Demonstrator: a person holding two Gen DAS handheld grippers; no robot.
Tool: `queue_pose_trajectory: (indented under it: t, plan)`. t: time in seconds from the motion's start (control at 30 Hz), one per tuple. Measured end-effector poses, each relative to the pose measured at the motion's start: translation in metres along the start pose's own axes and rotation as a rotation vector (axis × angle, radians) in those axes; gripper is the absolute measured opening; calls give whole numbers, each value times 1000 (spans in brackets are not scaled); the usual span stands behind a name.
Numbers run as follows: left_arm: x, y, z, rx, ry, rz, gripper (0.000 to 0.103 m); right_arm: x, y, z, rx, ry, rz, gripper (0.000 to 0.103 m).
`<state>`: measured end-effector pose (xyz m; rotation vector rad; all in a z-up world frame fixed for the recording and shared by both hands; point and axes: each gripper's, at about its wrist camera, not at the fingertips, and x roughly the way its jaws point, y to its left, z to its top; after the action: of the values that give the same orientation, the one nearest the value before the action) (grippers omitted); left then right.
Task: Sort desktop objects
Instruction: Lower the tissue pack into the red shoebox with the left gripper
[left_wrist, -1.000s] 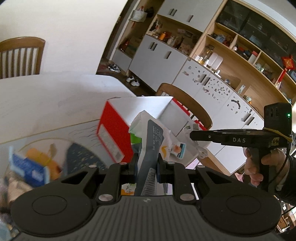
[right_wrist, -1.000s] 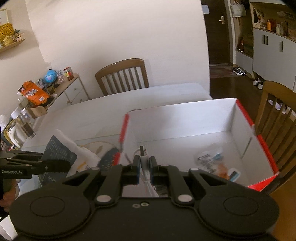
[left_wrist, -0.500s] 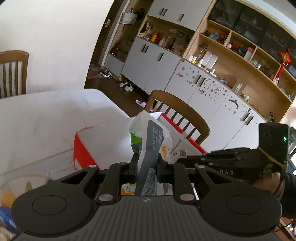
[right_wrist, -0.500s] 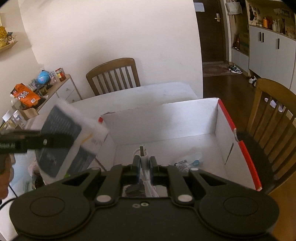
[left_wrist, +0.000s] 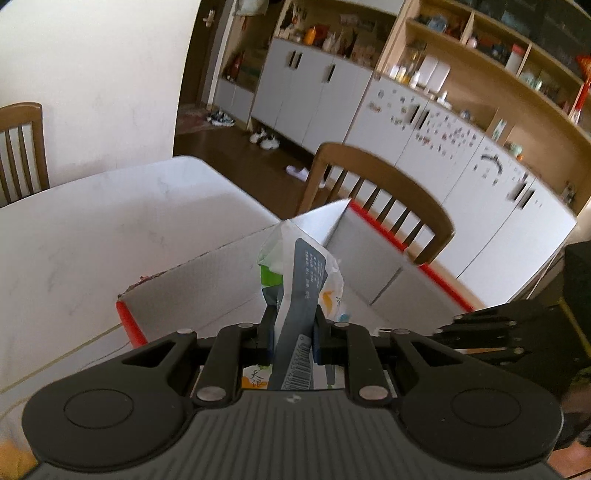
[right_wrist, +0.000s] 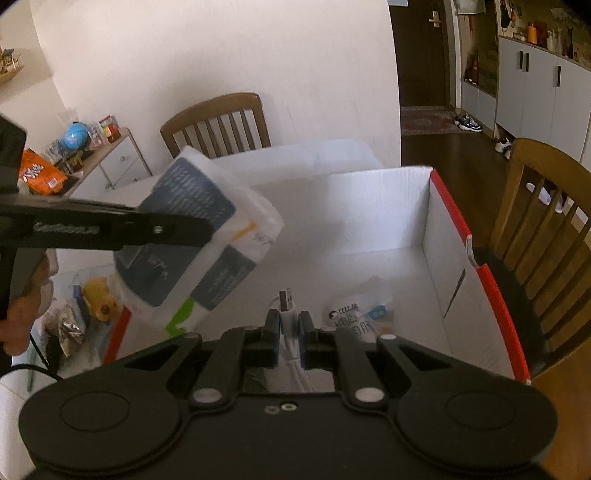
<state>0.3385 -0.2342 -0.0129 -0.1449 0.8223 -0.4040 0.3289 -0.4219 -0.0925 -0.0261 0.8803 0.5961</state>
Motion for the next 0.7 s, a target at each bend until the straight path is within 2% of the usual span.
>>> queue_pose_trajectory:
  t: [0.27, 0.57, 0.7]
  plan:
    - [32, -4, 0, 77, 91, 64, 16, 20, -6, -7, 7, 50, -10, 10]
    - [56, -5, 2, 121, 157, 105, 16, 38, -6, -8, -8, 102, -18, 9]
    - [66, -4, 2, 130, 218, 109, 17, 44, -5, -8, -17, 123, -22, 9]
